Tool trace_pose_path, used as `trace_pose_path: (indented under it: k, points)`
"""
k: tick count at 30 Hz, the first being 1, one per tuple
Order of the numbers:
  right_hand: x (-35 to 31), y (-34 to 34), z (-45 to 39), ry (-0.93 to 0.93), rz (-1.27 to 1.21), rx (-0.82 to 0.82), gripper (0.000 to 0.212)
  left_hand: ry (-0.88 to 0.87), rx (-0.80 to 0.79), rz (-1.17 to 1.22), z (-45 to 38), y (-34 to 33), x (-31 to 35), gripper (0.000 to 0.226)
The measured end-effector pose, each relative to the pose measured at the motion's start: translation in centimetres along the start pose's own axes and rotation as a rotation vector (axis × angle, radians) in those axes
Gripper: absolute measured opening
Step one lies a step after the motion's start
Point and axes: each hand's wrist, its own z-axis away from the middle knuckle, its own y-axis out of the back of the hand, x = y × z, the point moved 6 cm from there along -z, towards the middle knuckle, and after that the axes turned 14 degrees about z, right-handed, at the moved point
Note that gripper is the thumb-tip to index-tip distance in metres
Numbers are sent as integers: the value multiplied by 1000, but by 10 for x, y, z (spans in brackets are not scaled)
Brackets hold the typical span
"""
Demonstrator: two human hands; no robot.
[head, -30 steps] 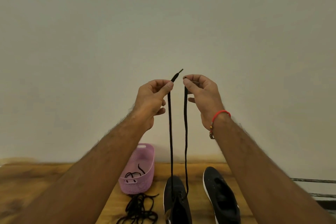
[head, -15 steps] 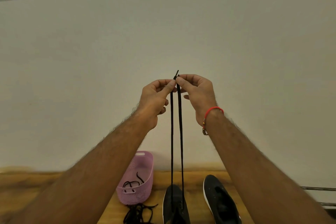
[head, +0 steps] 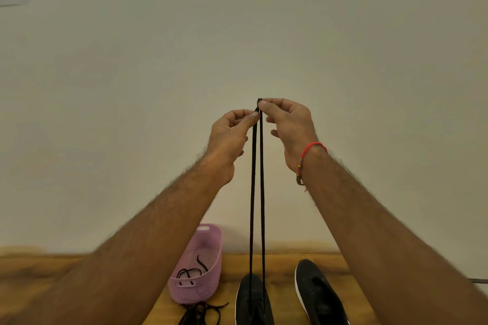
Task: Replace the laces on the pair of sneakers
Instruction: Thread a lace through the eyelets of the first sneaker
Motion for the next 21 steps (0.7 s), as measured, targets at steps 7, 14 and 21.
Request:
trace_pose_path:
  k: [7, 14, 21]
  points:
    - [-9, 0, -4, 17, 5, -2, 7, -34, 4, 11, -2, -2, 9, 25]
    - [-10, -1, -5, 12, 2, -15, 9, -31, -4, 18, -2, -3, 13, 24]
    - [-7, 0, -7, 10, 15, -21, 11, -42, -13, -16, -2, 0, 14, 22]
